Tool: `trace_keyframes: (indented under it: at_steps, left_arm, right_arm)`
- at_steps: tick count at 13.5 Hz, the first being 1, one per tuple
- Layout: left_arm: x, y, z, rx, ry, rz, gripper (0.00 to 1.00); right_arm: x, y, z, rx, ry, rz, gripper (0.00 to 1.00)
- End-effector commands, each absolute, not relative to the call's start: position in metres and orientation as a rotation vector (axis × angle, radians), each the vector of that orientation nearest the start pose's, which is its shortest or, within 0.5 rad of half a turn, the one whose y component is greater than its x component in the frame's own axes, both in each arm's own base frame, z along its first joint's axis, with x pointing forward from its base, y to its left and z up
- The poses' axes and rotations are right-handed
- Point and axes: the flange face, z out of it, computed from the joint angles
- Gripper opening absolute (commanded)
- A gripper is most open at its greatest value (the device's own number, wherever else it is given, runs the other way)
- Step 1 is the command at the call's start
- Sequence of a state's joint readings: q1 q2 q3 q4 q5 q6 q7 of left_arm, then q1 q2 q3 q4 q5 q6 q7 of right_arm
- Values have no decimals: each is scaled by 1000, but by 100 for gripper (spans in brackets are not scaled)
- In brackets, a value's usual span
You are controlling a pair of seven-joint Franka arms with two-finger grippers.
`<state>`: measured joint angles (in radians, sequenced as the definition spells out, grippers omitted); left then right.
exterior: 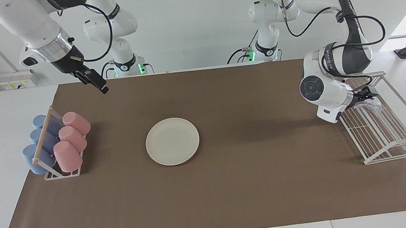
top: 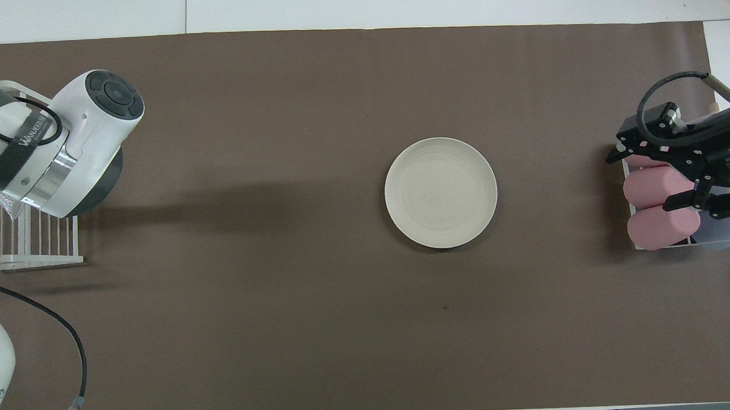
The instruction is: Wipe plate with sponge
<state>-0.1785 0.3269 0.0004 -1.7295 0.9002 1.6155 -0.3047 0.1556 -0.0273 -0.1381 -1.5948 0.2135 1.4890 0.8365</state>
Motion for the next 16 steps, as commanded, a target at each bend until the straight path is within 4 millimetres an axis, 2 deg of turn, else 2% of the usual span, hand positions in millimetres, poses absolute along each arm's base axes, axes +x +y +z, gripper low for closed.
trace_keyframes:
  at_steps: [1,2,3,4,7,10,11,13,14,16]
  left_arm:
    - [612,-31,403,-2154,116,212,92]
    - [612,-32,402,-2155,119,210,75]
    - [612,-32,404,-2156,116,209,34]
    - [612,-31,404,-2157,114,208,0]
    - [614,-30,404,-2166,95,185,0]
    - [614,-30,404,-2168,94,185,0]
    - [614,-28,404,-2170,90,184,0]
    - [615,-30,408,-2180,86,178,0]
    - [616,-31,413,-2208,71,176,0]
    - [624,-41,446,-2367,-33,158,0]
  right_arm:
    - [528,51,634,-2563,1411,309,100]
    - [526,66,635,-2521,1487,332,100]
    - [523,79,637,-2488,1552,346,100]
    - [519,94,640,-2460,1603,354,100]
    - [510,129,642,-2448,1652,374,100]
    - [508,145,644,-2424,1689,369,100]
    - [505,155,644,-2423,1698,371,100]
    - [504,163,646,-2372,1775,371,100]
    - [500,176,648,-2360,1799,369,100]
    - [495,190,651,-2330,1848,367,100]
